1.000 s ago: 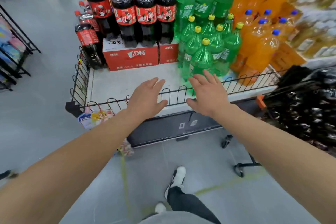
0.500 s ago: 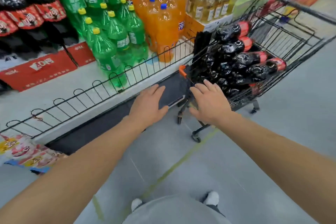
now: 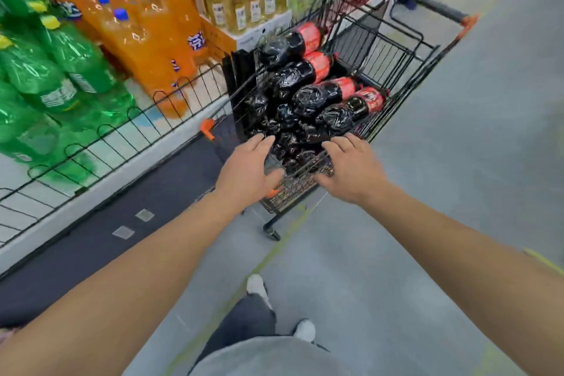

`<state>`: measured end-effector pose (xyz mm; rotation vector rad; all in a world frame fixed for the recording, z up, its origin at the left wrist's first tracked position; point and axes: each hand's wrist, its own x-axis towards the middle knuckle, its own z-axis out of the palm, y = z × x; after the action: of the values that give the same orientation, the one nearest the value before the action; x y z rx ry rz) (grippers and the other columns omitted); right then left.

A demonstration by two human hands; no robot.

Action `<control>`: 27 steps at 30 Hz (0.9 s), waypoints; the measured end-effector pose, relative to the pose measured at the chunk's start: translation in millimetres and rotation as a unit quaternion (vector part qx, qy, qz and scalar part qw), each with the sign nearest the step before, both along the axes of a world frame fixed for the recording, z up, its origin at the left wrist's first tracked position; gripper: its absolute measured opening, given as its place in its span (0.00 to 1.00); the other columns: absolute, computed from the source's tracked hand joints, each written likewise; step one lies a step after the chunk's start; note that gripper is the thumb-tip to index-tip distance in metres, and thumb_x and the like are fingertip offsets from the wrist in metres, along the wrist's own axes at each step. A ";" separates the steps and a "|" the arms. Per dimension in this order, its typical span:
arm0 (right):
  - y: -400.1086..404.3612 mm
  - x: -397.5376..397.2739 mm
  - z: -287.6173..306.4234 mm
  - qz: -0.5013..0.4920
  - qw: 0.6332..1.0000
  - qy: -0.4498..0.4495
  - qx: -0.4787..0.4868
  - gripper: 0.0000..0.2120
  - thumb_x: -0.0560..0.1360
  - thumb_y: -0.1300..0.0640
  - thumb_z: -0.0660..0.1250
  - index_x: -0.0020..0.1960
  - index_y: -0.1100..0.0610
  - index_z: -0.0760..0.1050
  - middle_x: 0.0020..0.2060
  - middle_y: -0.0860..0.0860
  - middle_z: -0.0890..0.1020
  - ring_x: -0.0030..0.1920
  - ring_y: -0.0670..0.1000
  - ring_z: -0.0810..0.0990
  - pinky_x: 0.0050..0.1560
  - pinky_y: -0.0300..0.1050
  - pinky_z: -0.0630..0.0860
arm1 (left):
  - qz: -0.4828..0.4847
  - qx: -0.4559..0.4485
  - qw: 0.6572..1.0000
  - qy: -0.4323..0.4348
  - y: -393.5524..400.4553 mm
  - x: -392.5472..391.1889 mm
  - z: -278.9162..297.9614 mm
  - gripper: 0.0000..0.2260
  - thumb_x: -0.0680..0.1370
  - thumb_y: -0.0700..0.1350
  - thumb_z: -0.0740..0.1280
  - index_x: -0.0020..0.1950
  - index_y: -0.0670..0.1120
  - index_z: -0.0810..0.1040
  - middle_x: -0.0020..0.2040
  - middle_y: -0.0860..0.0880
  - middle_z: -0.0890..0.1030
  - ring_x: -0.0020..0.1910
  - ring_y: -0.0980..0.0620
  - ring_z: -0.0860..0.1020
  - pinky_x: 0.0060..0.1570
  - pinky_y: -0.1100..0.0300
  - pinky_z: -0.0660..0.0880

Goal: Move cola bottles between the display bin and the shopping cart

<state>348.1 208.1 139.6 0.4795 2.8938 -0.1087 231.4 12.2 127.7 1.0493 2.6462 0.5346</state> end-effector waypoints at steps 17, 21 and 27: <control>190.0 -97.8 -44.7 -0.193 0.972 -0.004 -0.132 0.33 0.80 0.46 0.67 0.79 0.60 0.64 0.74 0.59 0.70 0.75 0.62 0.66 0.75 0.51 0.62 | -0.048 -0.010 0.993 -0.107 208.9 -113.5 -81.0 0.33 0.79 0.55 0.67 0.81 0.47 0.60 0.80 0.45 0.61 0.77 0.45 0.62 0.74 0.48 0.64; 236.3 -119.7 -59.5 -0.252 0.951 0.009 -0.181 0.31 0.79 0.48 0.68 0.77 0.61 0.66 0.72 0.61 0.72 0.72 0.63 0.70 0.72 0.54 0.67 | -0.039 -0.017 0.991 -0.123 244.7 -126.2 -98.2 0.33 0.79 0.55 0.68 0.80 0.45 0.61 0.78 0.45 0.65 0.75 0.44 0.65 0.73 0.50 0.66; 303.1 -164.8 -81.9 -0.298 0.919 0.062 -0.251 0.20 0.77 0.50 0.72 0.64 0.60 0.76 0.60 0.59 0.80 0.64 0.61 0.76 0.60 0.50 0.72 | 0.003 -0.028 0.994 -0.104 295.0 -128.8 -121.8 0.33 0.78 0.56 0.69 0.78 0.46 0.64 0.74 0.45 0.68 0.70 0.42 0.70 0.66 0.49 0.70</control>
<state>183.2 511.2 57.7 1.2481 2.5664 -0.9682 102.6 307.1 5.8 0.9154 2.4684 0.5355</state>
